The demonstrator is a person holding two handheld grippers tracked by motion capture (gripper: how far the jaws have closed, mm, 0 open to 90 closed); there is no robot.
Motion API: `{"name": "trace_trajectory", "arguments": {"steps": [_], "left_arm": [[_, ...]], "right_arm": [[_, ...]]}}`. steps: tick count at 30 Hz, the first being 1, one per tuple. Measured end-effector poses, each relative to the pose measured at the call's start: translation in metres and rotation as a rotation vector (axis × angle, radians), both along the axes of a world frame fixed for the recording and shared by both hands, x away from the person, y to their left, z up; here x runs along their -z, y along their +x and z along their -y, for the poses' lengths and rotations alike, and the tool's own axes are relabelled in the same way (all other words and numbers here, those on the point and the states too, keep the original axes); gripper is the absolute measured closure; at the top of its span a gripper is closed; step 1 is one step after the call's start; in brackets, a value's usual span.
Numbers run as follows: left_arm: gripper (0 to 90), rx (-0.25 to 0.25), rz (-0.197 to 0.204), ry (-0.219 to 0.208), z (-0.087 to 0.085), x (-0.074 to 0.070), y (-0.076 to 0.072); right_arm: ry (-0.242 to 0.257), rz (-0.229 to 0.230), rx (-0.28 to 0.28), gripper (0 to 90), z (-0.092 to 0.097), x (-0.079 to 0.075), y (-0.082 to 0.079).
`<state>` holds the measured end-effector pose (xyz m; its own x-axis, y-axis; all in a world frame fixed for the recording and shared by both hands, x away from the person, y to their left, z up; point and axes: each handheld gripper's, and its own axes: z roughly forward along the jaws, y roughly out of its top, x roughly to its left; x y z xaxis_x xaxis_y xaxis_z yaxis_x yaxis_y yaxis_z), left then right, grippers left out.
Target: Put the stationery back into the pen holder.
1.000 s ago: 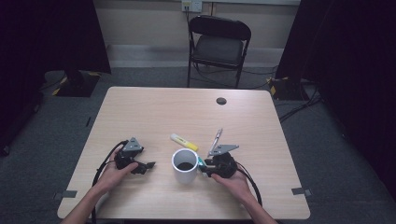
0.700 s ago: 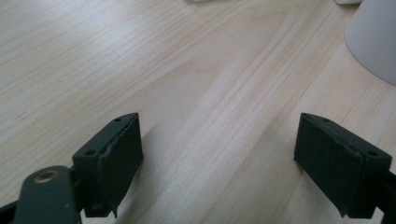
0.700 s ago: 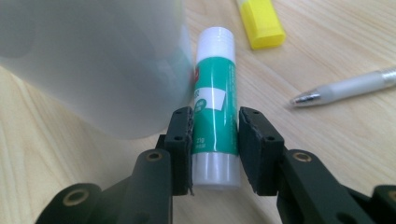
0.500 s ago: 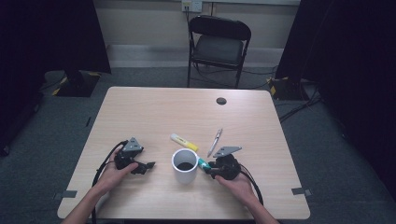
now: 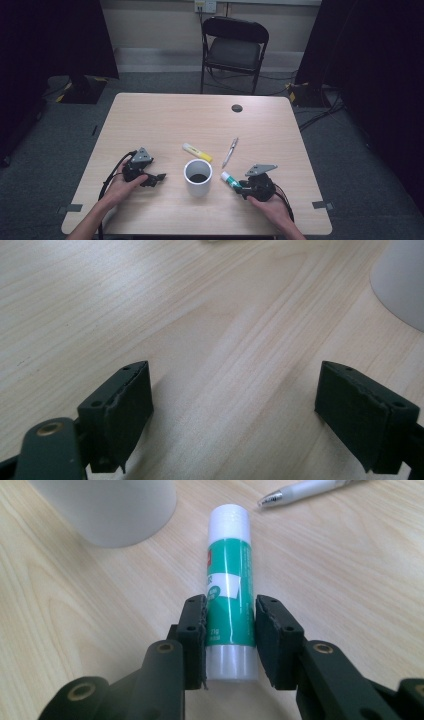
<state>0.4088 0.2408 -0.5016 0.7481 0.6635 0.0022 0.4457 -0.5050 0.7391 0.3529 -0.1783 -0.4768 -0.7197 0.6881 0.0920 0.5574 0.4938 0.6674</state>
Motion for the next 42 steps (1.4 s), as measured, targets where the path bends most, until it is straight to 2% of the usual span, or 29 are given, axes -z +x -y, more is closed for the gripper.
{"name": "trace_trajectory", "arguments": {"steps": [2,4,5,9,14,19,21,24,27,32,34,35,39,42], "left_arm": [[14.9,0.009,0.004,0.014,-0.001,-0.001,0.001],[14.9,0.006,-0.002,0.006,0.0,0.0,0.0],[14.9,0.005,-0.003,0.005,0.0,0.0,0.0],[14.9,0.004,-0.002,0.005,0.0,0.0,0.0],[14.9,0.004,-0.003,0.005,0.0,0.0,0.0],[14.9,0.004,-0.004,0.004,0.0,0.0,0.0],[14.9,-0.001,-0.004,-0.004,0.0,0.0,0.0],[14.9,-0.001,-0.004,-0.004,0.0,0.0,0.0],[14.9,-0.001,-0.003,-0.005,0.0,0.0,0.0],[14.9,0.001,-0.001,0.0,0.0,0.0,0.0],[14.9,0.001,-0.001,-0.001,0.0,0.0,0.0],[14.9,0.003,0.001,0.002,0.0,0.0,0.0],[14.8,0.004,0.006,0.008,0.0,0.0,0.0],[14.7,0.009,0.003,0.004,-0.001,0.0,0.001]], "right_arm": [[-0.004,0.0,0.002,65.8,0.001,0.0,-0.001],[-0.009,-0.002,0.001,63.0,0.003,-0.001,-0.003],[-0.018,0.008,0.002,58.8,0.002,0.0,-0.003],[-0.033,0.016,0.005,56.2,-0.003,0.0,0.001],[-0.022,0.034,-0.025,53.8,-0.022,-0.004,0.015],[-0.022,0.049,-0.05,57.1,-0.035,-0.007,0.025],[-0.032,0.049,-0.053,57.8,-0.039,-0.003,0.03],[-0.02,0.051,-0.056,58.2,-0.041,0.005,0.033],[-0.021,0.052,-0.063,59.0,-0.044,0.005,0.034],[-0.052,0.062,-0.074,59.6,-0.051,0.009,0.032],[-0.048,0.076,-0.077,60.1,-0.05,0.01,0.032],[-0.04,0.09,-0.068,63.3,-0.051,0.012,0.029],[-0.048,0.09,-0.058,65.2,-0.053,0.011,0.026],[-0.031,0.079,-0.053,65.5,-0.052,0.011,0.028]]}}
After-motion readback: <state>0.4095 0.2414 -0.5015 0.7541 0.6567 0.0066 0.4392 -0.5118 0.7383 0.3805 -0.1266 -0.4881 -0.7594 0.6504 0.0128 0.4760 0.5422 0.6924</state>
